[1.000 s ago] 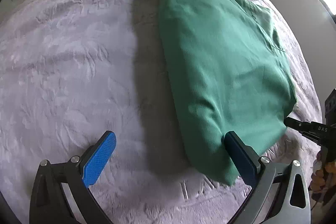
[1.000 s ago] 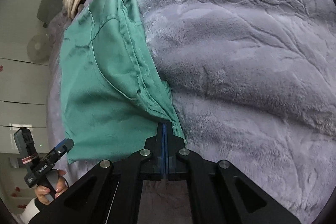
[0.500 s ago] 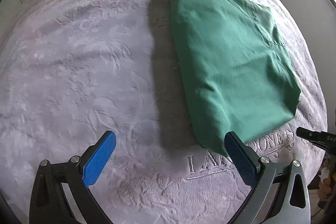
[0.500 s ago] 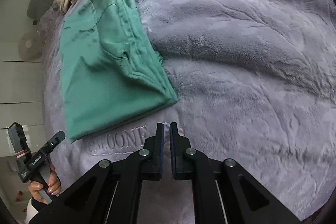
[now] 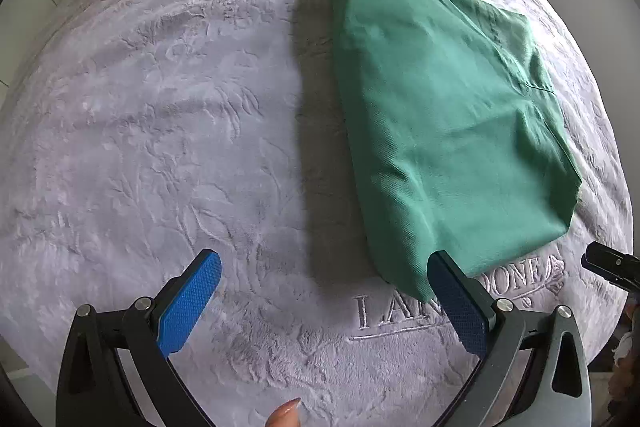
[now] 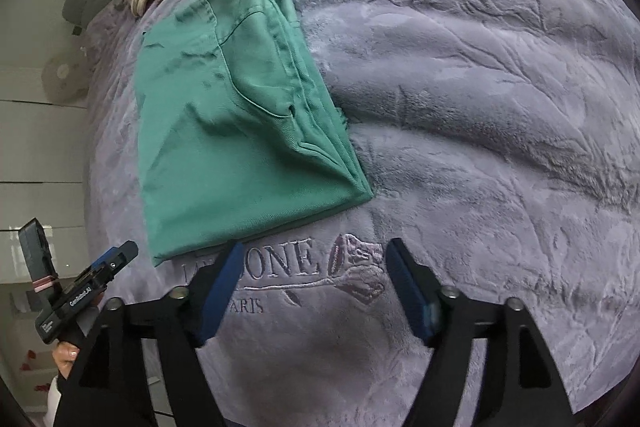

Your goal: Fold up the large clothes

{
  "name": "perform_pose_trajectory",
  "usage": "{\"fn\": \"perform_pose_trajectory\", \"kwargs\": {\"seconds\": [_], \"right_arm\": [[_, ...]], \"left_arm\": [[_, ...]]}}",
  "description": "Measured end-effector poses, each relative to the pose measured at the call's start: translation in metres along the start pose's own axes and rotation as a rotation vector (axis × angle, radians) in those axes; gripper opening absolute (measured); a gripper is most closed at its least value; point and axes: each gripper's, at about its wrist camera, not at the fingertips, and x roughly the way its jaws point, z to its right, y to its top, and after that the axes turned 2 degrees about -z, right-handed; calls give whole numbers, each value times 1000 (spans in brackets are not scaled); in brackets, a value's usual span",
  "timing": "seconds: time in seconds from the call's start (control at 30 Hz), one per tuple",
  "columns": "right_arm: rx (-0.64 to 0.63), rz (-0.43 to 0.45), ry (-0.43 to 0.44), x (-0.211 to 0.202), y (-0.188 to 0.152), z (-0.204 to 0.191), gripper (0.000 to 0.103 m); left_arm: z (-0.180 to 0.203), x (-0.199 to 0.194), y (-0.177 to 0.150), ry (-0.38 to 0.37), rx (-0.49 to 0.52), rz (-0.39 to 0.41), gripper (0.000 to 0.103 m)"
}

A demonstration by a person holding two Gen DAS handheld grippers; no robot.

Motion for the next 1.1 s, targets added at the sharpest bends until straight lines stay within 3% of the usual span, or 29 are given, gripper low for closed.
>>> {"fn": "perform_pose_trajectory", "kwargs": {"seconds": [0.2, 0.4, 0.47, 0.5, 0.53, 0.77, 0.97, 1.1], "right_arm": [[-8, 2, 15, 0, 2, 1, 84], [-31, 25, 15, -4, 15, -1, 88], [-40, 40, 8, -6, 20, -2, 89], [-43, 43, 10, -6, 22, -2, 91], [-46, 45, 14, -7, 25, -2, 102], [-64, 17, 58, -5, 46, -2, 103], [-96, 14, 40, -2, 74, -9, 103], [-96, 14, 45, 5, 93, -10, 103]], "left_arm": [[0, 6, 1, -23, 4, -33, 103], [-2, 8, 4, 0, 4, -30, 103], [-2, 14, 5, -34, 15, -60, 103], [-2, 17, 5, -49, 20, -75, 103], [-3, 18, 5, -45, 19, -74, 103], [-14, 15, 23, -89, -24, -18, 103], [-22, 26, 49, -110, -50, -11, 103], [-29, 36, 64, -168, -84, -12, 103]]}}
